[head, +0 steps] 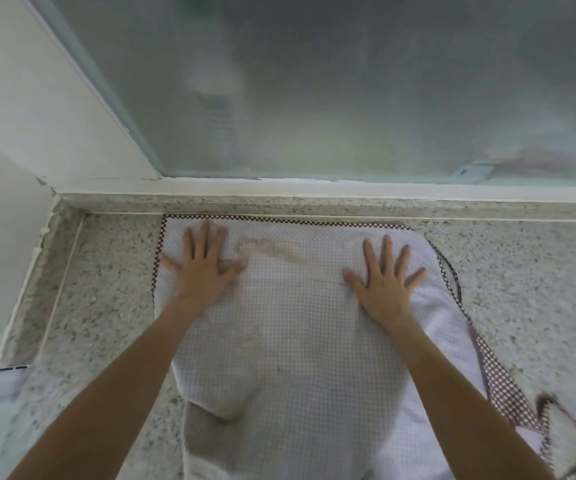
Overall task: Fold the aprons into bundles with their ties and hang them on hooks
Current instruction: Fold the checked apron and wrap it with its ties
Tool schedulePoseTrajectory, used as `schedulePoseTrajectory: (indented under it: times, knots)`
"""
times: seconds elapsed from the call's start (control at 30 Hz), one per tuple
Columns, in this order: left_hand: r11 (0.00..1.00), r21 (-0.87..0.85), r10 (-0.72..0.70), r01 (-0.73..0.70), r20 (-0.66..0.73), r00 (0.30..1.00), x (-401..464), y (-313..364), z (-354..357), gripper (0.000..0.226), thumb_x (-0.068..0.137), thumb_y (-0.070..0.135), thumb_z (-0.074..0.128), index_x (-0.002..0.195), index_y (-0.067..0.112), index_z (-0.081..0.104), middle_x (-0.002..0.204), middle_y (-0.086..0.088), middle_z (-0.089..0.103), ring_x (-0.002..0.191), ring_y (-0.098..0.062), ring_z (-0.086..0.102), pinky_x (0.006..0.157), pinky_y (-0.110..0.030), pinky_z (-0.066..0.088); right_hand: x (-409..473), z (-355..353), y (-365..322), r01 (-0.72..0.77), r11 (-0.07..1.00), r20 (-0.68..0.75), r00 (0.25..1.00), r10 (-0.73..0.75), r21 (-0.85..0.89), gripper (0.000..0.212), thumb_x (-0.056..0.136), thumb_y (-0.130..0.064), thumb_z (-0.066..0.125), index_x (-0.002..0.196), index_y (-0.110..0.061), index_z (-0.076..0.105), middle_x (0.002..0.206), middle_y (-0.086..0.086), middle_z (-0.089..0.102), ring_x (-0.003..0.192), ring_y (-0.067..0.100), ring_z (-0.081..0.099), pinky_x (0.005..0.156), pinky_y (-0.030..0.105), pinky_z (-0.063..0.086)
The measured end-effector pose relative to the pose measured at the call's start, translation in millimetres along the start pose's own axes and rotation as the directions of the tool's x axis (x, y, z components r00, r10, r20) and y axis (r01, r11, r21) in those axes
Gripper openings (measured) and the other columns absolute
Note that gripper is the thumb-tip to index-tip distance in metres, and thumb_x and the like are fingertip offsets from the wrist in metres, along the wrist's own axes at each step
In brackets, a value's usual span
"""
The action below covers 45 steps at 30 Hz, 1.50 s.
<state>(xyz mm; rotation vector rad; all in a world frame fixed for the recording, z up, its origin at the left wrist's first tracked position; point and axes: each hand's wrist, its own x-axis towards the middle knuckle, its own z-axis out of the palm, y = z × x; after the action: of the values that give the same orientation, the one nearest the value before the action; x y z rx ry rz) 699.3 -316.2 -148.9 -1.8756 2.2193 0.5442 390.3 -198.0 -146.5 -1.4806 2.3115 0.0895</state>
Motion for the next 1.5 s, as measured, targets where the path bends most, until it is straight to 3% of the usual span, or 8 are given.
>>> schedulePoseTrajectory:
  times: [0.23, 0.4, 0.67, 0.9, 1.03, 1.13, 1.3, 1.5]
  knots:
    - [0.991, -0.120, 0.036, -0.056, -0.167, 0.985, -8.8, -0.6, -9.3, 0.066, 0.090, 0.056, 0.040, 0.147, 0.032, 0.016, 0.158, 0.002, 0.000, 0.144, -0.020, -0.007, 0.107, -0.064, -0.008, -3.7, -14.9, -1.3, 0.159, 0.985, -0.136, 0.980, -0.149, 0.065, 0.080, 0.081, -0.074, 0.007, 0.149, -0.033, 0.004, 0.158, 0.000, -0.009, 0.143, 0.027, -0.016, 0.106, 0.056, -0.018]
    - [0.851, -0.383, 0.217, -0.359, -0.365, 0.905, -76.3, 33.9, -27.3, 0.046, 0.091, 0.040, 0.051, 0.131, 0.017, 0.047, 0.135, -0.003, 0.047, 0.125, -0.019, 0.038, 0.103, -0.034, 0.031, -78.6, -23.7, 1.3, 0.326, 0.911, -0.368, 0.903, -0.221, 0.254, 0.048, 0.094, -0.047, 0.037, 0.132, -0.020, 0.048, 0.147, 0.005, 0.035, 0.141, 0.026, 0.019, 0.113, 0.048, 0.012]
    - [0.804, -0.461, 0.300, -0.375, -0.229, 0.926, -233.0, 47.7, 2.2, 0.028, 0.084, 0.046, 0.055, 0.093, 0.019, 0.057, 0.076, 0.011, 0.058, 0.069, -0.006, 0.056, 0.068, -0.007, 0.040, -248.6, 17.5, 35.5, 0.463, 0.829, -0.332, 0.872, -0.361, 0.315, 0.024, 0.091, -0.031, 0.048, 0.093, -0.013, 0.063, 0.085, -0.002, 0.062, 0.080, 0.018, 0.055, 0.075, 0.027, 0.039]
    - [0.843, -0.300, 0.436, -0.446, -0.105, 0.894, -328.4, 29.9, 57.0, 0.025, 0.083, 0.051, 0.052, 0.084, 0.027, 0.055, 0.064, 0.019, 0.051, 0.053, 0.002, 0.047, 0.050, -0.015, 0.041, -324.9, 64.0, 72.2, 0.641, 0.766, -0.274, 0.747, -0.605, 0.057, 0.020, 0.090, -0.031, 0.051, 0.085, -0.016, 0.063, 0.084, -0.002, 0.061, 0.079, 0.019, 0.050, 0.072, 0.029, 0.041]
    - [0.859, -0.038, 0.503, -0.510, -0.122, 0.856, -372.2, 10.3, 99.0, 0.045, 0.070, 0.064, 0.055, 0.095, 0.027, 0.061, 0.092, 0.012, 0.060, 0.087, -0.011, 0.053, 0.074, -0.029, 0.046, -342.2, 87.2, 73.3, 0.616, 0.786, -0.166, 0.771, -0.615, -0.052, 0.033, 0.085, -0.042, 0.050, 0.107, -0.023, 0.063, 0.108, -0.002, 0.059, 0.104, 0.022, 0.050, 0.094, 0.036, 0.039]
    - [0.905, 0.012, 0.425, -0.424, -0.038, 0.905, -388.8, -6.4, 117.1, 0.051, 0.062, 0.054, 0.075, 0.104, 0.027, 0.060, 0.107, 0.005, 0.058, 0.100, -0.021, 0.054, 0.079, -0.035, 0.045, -344.3, 98.4, 70.4, 0.550, 0.830, -0.211, 0.804, -0.557, -0.093, 0.029, 0.083, -0.038, 0.047, 0.099, -0.024, 0.067, 0.100, -0.002, 0.062, 0.093, 0.024, 0.056, 0.090, 0.036, 0.038]
    - [0.914, -0.087, 0.378, -0.396, -0.171, 0.910, -394.7, -13.5, 116.4, 0.013, 0.075, 0.035, 0.068, 0.082, 0.025, 0.066, 0.091, 0.007, 0.064, 0.083, -0.021, 0.061, 0.069, -0.034, 0.050, -343.0, 107.9, 77.1, 0.553, 0.829, -0.318, 0.774, -0.547, -0.081, 0.003, 0.082, -0.018, 0.060, 0.082, -0.017, 0.062, 0.083, 0.000, 0.063, 0.076, 0.026, 0.057, 0.080, 0.032, 0.035]
    - [0.964, -0.132, 0.173, -0.231, -0.351, 0.920, -390.6, -6.0, 94.4, 0.005, 0.088, 0.020, 0.059, 0.086, 0.016, 0.057, 0.072, -0.002, 0.062, 0.064, -0.024, 0.057, 0.055, -0.028, 0.041, -345.4, 81.0, 74.7, 0.434, 0.889, -0.367, 0.859, -0.358, 0.148, 0.024, 0.094, -0.021, 0.034, 0.083, -0.010, 0.052, 0.071, 0.006, 0.055, 0.065, 0.026, 0.051, 0.067, 0.037, 0.044]
